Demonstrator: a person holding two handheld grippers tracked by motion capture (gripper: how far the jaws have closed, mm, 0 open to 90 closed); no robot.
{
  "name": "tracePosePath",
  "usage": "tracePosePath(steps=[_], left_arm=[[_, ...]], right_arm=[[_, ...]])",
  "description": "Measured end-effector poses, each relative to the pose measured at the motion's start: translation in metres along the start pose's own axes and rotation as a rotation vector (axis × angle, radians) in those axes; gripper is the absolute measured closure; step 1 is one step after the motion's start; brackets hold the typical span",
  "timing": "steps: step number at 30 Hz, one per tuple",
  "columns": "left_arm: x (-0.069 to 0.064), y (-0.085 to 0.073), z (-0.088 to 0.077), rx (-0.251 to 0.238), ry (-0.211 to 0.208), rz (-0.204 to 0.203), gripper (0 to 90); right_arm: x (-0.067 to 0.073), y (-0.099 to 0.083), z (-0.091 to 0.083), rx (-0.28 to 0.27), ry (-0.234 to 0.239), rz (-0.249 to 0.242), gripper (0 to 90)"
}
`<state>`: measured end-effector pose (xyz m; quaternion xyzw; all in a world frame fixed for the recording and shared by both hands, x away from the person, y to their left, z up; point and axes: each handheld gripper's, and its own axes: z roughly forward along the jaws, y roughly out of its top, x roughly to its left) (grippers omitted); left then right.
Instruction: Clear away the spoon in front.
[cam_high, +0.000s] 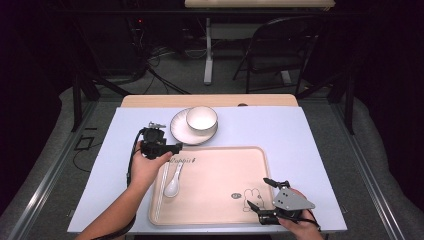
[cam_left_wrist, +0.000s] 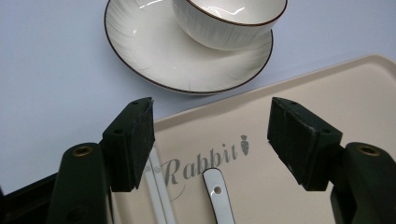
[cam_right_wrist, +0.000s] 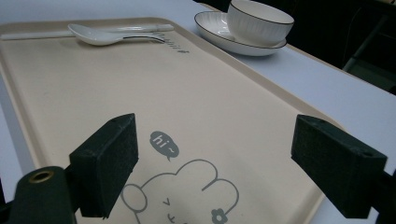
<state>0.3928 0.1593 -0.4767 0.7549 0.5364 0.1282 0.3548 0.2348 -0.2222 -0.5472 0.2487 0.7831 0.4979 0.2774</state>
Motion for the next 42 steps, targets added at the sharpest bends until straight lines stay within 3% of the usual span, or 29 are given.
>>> tracePosePath(steps=[5, 16, 29, 37, 42], left_arm=[[0.000, 0.008, 0.007, -0.013, -0.003, -0.029, 32.4], [-0.002, 0.023, 0.017, -0.034, 0.020, -0.026, 32.6], [0.002, 0.038, 0.022, -0.047, 0.029, -0.069, 33.2], [0.008, 0.051, 0.024, -0.055, 0.068, -0.083, 34.1], [0.009, 0.056, 0.026, -0.059, 0.070, -0.106, 34.1]], right_arm=[[0.000, 0.000, 0.000, 0.001, 0.001, -0.002, 14.1], [0.001, 0.000, 0.000, -0.001, 0.002, -0.005, 14.1], [0.001, 0.000, 0.000, -0.002, 0.002, -0.005, 14.1], [0.001, 0.000, 0.000, -0.002, 0.004, -0.006, 14.1], [0.001, 0.001, 0.000, -0.003, 0.003, -0.006, 14.2]])
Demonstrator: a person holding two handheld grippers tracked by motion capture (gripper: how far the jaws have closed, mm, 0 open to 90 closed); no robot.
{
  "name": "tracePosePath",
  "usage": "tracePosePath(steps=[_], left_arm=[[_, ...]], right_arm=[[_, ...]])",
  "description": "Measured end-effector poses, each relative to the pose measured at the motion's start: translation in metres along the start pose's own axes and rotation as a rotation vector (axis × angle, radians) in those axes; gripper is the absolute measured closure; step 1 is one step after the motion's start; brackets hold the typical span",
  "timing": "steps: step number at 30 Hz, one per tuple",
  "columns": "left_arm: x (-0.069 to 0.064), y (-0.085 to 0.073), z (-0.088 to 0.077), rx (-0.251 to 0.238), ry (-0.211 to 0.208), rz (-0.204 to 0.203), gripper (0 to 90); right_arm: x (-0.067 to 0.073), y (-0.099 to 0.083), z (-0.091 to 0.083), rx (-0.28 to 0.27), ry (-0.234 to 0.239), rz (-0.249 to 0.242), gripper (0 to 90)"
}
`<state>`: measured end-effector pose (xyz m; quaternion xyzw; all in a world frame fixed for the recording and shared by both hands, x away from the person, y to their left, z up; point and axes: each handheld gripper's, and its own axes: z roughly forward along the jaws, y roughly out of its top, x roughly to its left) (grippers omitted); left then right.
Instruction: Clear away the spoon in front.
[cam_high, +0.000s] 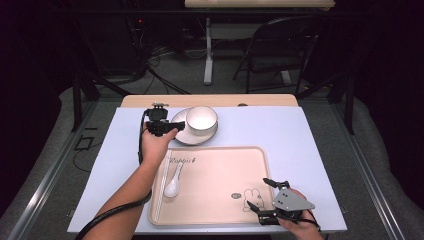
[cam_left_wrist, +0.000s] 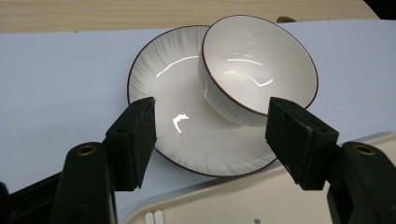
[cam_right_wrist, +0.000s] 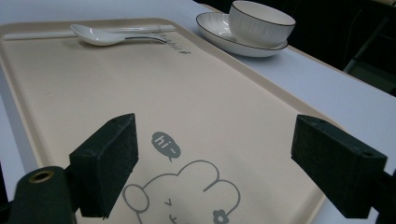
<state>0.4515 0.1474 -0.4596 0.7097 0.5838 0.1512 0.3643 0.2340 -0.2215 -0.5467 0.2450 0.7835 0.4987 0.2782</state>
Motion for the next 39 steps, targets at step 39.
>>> tracePosePath(steps=[39], left_arm=[[-0.013, 0.010, 0.057, 0.024, 0.025, -0.086, 34.1]], right_arm=[[0.000, 0.000, 0.000, -0.004, 0.003, 0.003, 14.1]])
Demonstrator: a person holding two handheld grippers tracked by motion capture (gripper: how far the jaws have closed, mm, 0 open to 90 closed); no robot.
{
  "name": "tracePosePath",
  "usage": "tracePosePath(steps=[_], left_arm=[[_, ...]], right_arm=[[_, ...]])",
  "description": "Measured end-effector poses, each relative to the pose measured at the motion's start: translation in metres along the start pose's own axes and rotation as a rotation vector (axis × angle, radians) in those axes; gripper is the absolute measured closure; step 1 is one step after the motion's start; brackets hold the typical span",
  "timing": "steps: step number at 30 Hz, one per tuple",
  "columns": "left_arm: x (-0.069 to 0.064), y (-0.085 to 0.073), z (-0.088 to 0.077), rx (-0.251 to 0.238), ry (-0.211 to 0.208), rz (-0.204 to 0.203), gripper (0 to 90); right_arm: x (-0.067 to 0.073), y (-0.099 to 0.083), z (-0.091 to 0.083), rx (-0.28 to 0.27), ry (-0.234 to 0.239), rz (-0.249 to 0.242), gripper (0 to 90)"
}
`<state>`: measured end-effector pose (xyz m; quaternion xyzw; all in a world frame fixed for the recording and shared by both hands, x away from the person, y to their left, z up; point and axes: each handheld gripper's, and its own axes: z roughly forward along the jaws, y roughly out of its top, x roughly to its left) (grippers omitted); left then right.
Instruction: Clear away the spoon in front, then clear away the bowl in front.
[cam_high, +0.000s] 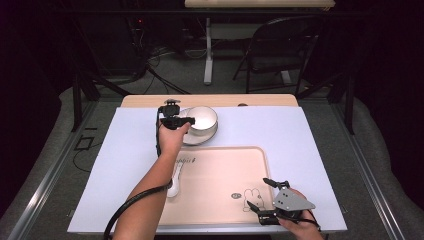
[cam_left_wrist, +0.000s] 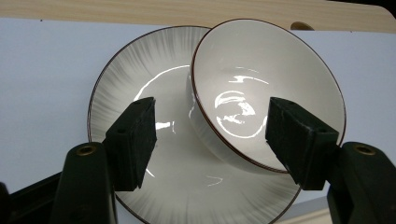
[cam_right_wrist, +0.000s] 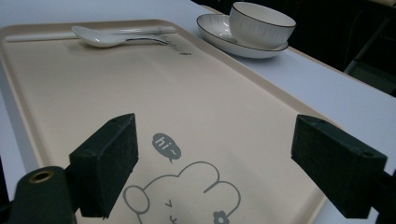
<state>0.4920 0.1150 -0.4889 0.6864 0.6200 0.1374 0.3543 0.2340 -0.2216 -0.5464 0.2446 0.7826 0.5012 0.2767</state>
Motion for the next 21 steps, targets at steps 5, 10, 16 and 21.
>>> tracePosePath(steps=[5, 10, 16, 21], left_arm=[[0.000, 0.000, 0.000, 0.000, 0.000, 0.000, 34.1], [0.004, -0.004, 0.013, -0.009, 0.022, -0.036, 34.3], [0.005, -0.005, 0.018, -0.005, 0.025, -0.047, 34.9], [0.004, -0.006, 0.024, -0.001, 0.018, -0.054, 35.3]], right_arm=[[0.000, 0.000, 0.000, 0.001, 0.000, 0.000, 14.1], [0.000, 0.000, 0.000, 0.000, 0.002, 0.000, 14.2], [0.000, 0.000, 0.000, -0.001, 0.003, 0.001, 14.1], [-0.001, 0.000, 0.001, -0.001, 0.004, 0.001, 14.2]])
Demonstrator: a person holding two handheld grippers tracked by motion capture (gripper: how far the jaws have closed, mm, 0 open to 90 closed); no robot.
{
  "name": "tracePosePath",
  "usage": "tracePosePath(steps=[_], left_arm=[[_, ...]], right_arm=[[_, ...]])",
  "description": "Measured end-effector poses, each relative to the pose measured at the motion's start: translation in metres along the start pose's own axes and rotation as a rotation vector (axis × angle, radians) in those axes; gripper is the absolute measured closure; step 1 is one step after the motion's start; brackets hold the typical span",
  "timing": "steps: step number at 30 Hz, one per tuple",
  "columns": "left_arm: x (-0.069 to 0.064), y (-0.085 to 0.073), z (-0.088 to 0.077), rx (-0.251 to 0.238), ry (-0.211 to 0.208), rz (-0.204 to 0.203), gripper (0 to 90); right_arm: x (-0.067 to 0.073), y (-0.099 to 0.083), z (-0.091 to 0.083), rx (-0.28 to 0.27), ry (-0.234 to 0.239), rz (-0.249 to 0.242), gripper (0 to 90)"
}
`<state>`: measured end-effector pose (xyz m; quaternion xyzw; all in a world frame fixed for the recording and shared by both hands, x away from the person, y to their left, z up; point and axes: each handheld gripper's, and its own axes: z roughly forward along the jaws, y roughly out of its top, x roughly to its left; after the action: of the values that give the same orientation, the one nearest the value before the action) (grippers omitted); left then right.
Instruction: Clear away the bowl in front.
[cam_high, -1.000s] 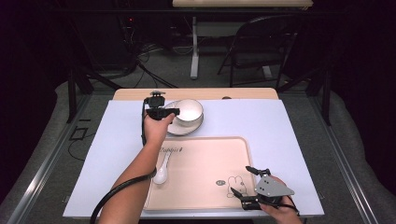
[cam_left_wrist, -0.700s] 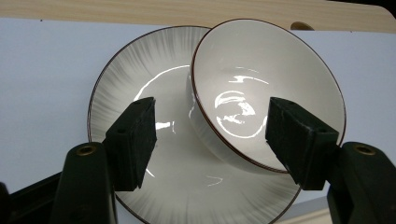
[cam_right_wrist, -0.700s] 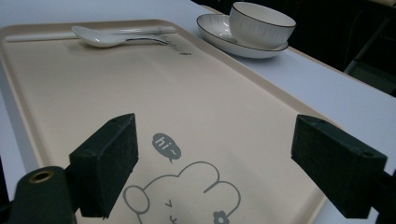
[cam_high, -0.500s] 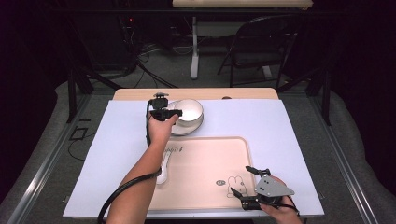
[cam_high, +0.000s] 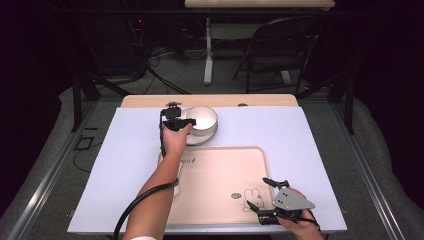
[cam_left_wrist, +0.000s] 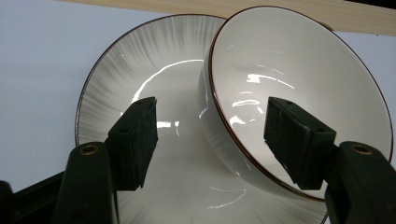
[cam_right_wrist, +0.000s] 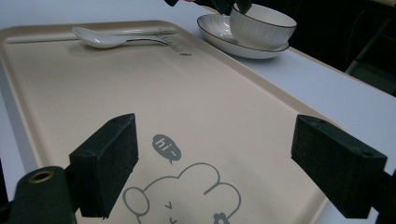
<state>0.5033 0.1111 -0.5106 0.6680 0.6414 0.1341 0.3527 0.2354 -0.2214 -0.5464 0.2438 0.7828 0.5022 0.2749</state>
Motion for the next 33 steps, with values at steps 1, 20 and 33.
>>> tracePosePath(steps=[1, 20, 33], left_arm=[[0.000, 0.000, 0.000, 0.000, 0.000, 0.000, 35.4], [0.000, -0.003, 0.016, 0.007, -0.007, -0.033, 50.5], [-0.003, -0.001, 0.022, 0.014, -0.006, -0.027, 66.4]], right_arm=[[0.000, 0.000, 0.000, 0.000, 0.000, 0.000, 14.2], [0.000, 0.000, 0.000, -0.004, 0.005, 0.003, 14.1], [0.000, 0.000, 0.000, -0.005, 0.005, 0.004, 14.1]])
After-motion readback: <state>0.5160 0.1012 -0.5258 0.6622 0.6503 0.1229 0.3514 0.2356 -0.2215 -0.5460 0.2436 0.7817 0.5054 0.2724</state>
